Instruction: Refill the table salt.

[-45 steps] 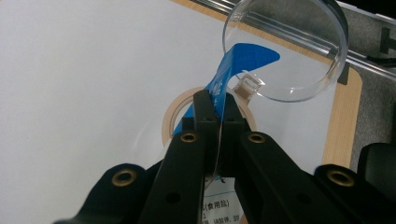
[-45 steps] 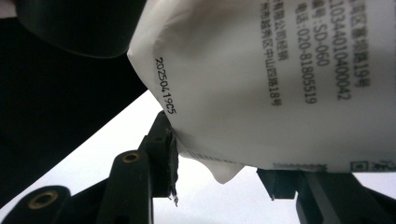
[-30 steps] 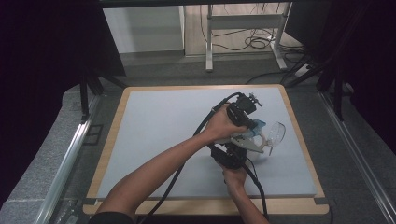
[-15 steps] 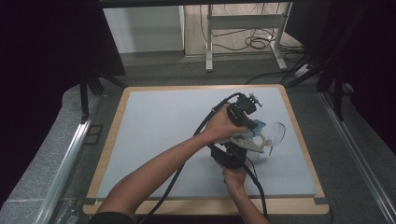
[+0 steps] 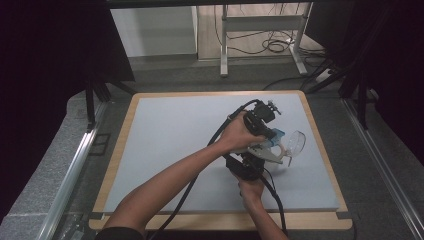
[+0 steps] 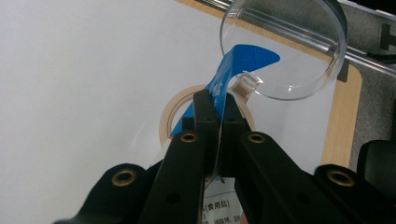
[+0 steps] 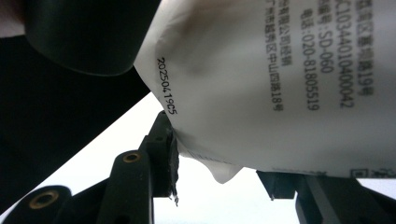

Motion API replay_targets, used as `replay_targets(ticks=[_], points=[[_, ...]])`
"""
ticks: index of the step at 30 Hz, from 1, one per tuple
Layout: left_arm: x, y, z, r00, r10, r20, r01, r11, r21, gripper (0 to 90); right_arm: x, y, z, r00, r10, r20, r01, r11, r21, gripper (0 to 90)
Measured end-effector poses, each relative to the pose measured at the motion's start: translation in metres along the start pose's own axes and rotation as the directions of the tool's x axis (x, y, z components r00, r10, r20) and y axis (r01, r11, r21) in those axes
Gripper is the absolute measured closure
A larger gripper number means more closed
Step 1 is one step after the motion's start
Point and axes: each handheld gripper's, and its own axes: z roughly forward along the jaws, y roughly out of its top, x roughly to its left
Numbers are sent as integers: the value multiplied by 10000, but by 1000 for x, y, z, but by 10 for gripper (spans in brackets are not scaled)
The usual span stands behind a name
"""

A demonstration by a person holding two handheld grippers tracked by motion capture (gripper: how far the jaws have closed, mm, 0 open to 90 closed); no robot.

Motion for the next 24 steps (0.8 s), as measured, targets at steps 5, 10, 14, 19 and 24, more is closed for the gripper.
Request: replay_targets(ticks=[5,10,14,19,24], points=[[0,0,0,10000,-10,33,10,10000,-3,900,0,1,0,10000,35,-18,-35,10000,-25,544],[0,0,0,10000,0,24,0,10000,13,900,1,1,0,10000,21,-1,-21,10000,-58,544],[0,0,0,10000,-1,39,1,10000,17,900,1,1,-1,10000,21,-8,-21,10000,-48,544],[0,0,0,10000,15,33,-15,10000,34,900,1,1,-1,10000,11,-4,-11,10000,-53,545],[-1,0,0,10000,15,42,-15,10000,28,900,0,1,-1,10000,-3,5,3,10000,-65,545]])
